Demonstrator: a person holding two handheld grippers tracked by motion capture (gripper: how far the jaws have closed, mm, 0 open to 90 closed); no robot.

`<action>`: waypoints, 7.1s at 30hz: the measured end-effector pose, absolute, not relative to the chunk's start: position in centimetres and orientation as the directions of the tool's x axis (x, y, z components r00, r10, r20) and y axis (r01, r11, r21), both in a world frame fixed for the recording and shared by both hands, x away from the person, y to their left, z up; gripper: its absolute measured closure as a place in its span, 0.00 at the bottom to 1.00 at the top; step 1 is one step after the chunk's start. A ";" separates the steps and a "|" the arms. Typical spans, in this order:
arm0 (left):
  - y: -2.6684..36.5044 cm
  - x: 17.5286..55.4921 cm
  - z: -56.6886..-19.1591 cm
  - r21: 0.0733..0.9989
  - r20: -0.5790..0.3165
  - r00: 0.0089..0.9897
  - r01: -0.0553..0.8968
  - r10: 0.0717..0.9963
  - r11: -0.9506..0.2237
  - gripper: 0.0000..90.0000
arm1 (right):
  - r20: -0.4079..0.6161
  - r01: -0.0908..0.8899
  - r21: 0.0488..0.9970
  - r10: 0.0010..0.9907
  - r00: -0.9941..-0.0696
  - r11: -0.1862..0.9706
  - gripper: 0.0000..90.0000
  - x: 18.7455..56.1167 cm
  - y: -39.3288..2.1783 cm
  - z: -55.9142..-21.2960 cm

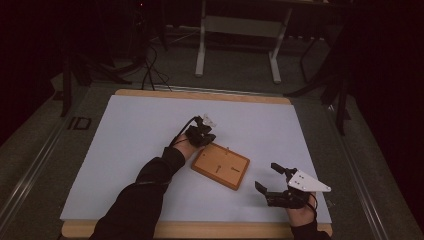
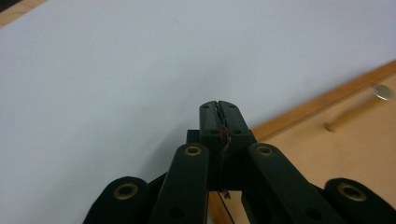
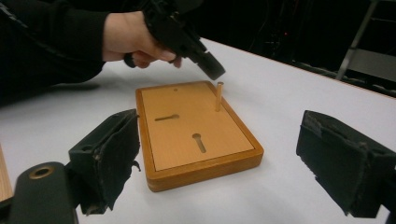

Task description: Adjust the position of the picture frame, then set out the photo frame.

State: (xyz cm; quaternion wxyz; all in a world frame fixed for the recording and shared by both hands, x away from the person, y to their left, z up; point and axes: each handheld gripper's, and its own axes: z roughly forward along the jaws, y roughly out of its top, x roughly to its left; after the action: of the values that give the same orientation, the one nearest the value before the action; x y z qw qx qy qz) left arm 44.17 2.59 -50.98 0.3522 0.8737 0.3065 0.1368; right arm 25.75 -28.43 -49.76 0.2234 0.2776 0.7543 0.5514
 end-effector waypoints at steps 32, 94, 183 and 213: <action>4.1 43.3 -51.9 0.616 0.044 0.789 0.462 0.613 -0.638 1.00 | -0.029 0.176 0.955 0.668 -0.744 0.238 0.14 25.8 -28.5 -49.7; 4.0 36.3 -50.4 0.771 -0.007 0.884 0.302 0.467 -0.560 0.73 | -0.051 0.150 0.953 0.629 -0.776 0.262 0.16 25.6 -27.5 -49.5; 3.4 41.8 -49.8 0.656 -0.245 0.905 0.419 0.348 -0.628 0.94 | -0.923 -0.347 0.079 -0.063 -0.379 0.934 0.74 22.7 -18.8 -56.2; 7.8 37.1 -45.6 0.847 -0.039 0.901 0.259 0.431 -0.464 0.15 | -0.814 -0.345 0.211 -0.031 -0.581 0.915 0.75 25.1 -19.2 -51.4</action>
State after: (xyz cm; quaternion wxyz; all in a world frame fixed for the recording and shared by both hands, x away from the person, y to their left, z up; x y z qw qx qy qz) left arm 37.14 7.75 -45.58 0.4763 0.8508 0.2029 0.0904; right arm 25.06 -19.25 -51.41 0.4451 -0.1079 0.8714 0.1759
